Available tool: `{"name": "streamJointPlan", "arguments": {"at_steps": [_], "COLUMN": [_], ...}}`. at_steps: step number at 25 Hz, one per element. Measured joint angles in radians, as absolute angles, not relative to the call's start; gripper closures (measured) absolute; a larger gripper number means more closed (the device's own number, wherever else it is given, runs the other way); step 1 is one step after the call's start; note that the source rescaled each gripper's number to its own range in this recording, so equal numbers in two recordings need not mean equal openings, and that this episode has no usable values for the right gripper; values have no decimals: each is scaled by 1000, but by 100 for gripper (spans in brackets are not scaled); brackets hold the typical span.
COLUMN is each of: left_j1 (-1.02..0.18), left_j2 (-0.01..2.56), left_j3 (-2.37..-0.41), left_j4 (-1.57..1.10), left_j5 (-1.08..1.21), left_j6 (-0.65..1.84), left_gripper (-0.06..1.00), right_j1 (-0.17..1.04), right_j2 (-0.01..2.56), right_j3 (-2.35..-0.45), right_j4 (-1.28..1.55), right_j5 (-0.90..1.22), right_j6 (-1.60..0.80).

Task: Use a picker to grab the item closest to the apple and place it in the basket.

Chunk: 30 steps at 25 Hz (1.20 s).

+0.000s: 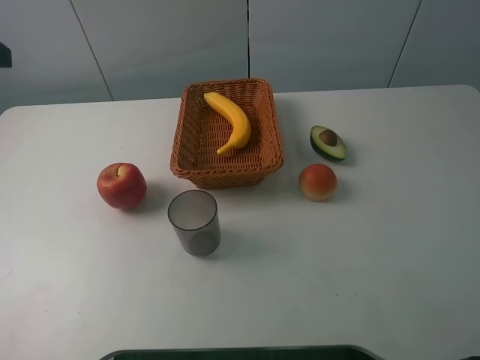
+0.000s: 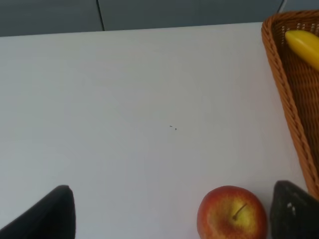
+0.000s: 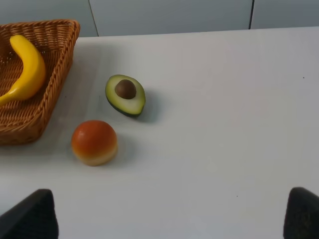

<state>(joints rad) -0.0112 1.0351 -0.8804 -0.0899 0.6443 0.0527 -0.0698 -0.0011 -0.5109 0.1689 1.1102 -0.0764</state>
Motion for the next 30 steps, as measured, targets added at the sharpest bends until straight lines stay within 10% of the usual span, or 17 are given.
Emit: {"name": "streamJointPlan", "arguments": {"at_steps": [30], "left_j1": [-11], "left_j2": [481], "left_j3": [-801], "left_j4": [-63], "left_j5": [936], "left_j6": [63], "left_gripper": [-6], "right_j1": [-70], "right_j2": [-1], "right_j3": [-511], "right_j4": [169], "right_j5": [1110], "right_j6": [-76]}}
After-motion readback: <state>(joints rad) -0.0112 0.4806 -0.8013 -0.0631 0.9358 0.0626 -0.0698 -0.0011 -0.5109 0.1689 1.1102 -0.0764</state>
